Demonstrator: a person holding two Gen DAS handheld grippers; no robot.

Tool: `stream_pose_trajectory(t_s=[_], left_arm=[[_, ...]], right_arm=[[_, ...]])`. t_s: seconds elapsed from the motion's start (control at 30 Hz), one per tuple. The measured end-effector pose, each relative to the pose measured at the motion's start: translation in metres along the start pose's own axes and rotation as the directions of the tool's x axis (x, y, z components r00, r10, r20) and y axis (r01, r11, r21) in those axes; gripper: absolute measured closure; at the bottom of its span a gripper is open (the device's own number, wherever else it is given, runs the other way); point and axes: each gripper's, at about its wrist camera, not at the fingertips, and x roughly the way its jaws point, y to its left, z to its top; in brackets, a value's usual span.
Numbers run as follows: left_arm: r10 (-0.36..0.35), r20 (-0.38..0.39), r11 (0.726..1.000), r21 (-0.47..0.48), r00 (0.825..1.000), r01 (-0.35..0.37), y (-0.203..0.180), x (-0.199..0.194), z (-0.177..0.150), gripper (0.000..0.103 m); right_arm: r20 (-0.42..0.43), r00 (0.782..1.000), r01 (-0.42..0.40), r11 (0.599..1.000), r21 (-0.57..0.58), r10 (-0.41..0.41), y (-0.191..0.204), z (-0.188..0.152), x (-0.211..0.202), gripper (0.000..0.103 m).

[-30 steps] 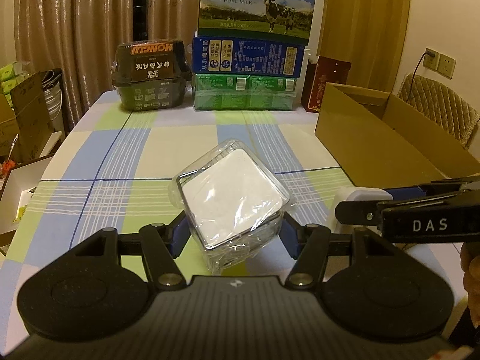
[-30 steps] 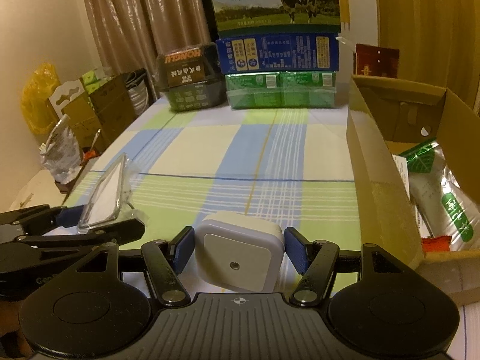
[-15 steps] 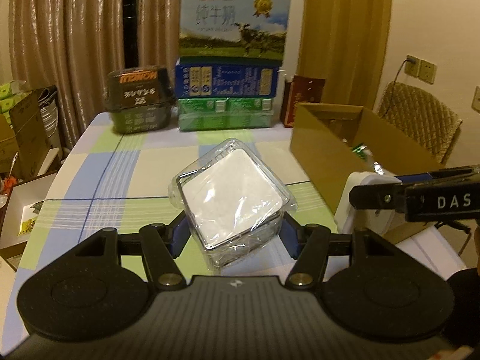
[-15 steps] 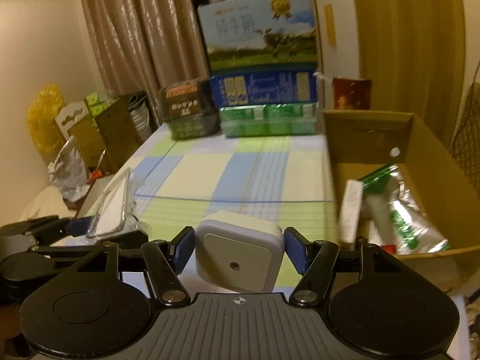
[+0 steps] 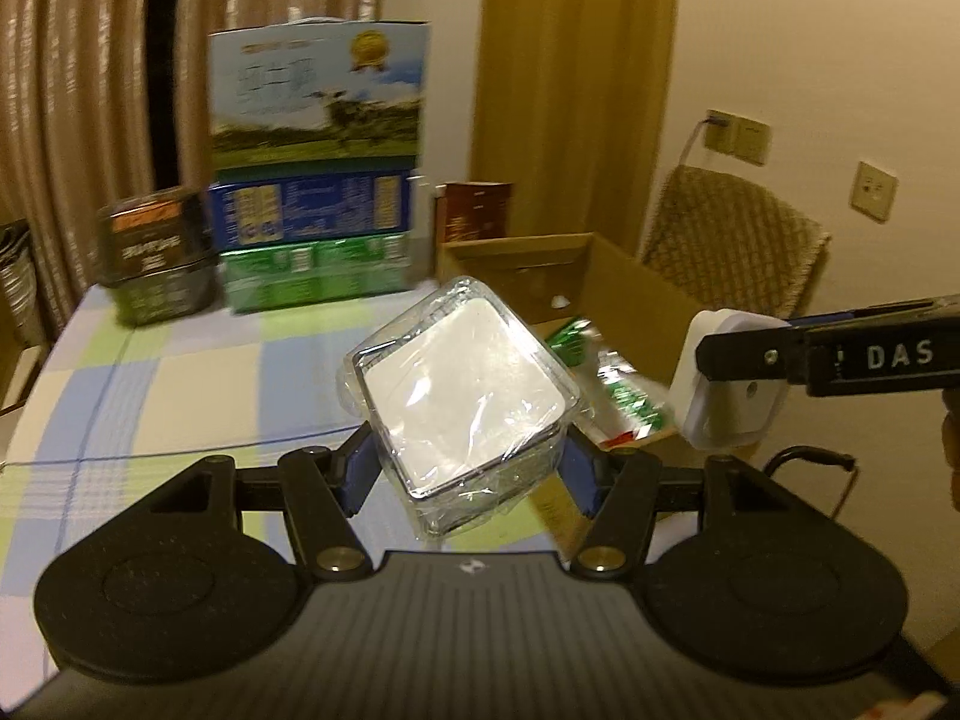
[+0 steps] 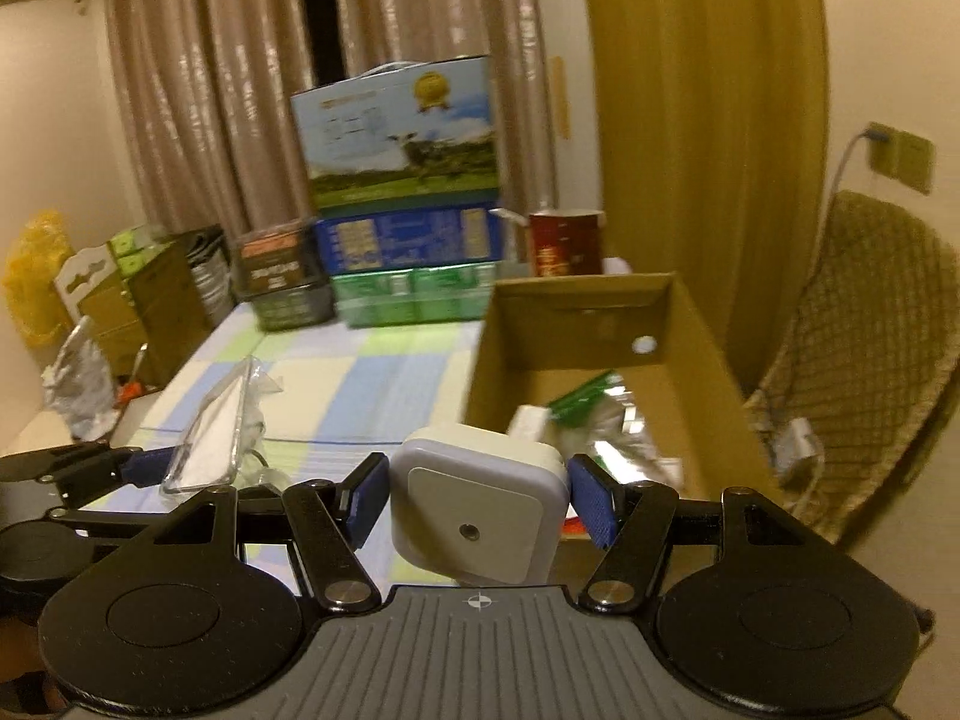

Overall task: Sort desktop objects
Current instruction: 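Lift and carry the clear box and white plug over the cardboard box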

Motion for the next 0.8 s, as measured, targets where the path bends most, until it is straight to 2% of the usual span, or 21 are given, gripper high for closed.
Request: stream_pose_trajectory(t_s=[0.4,0.8], left_arm=[[-0.069,-0.01,0.996,0.046,0.998,0.07,-0.053,0.029,0.018,0.046],[-0.098,-0.046,0.992,0.079,0.994,0.102,-0.073,0.061,0.029,0.046]], right_arm=[[0.003,0.997,0.074,0.996,0.045,-0.074,-0.064,0.008,-0.009,0.041],[-0.021,0.996,0.088,0.996,0.035,-0.087,-0.085,0.016,0.009,0.041]])
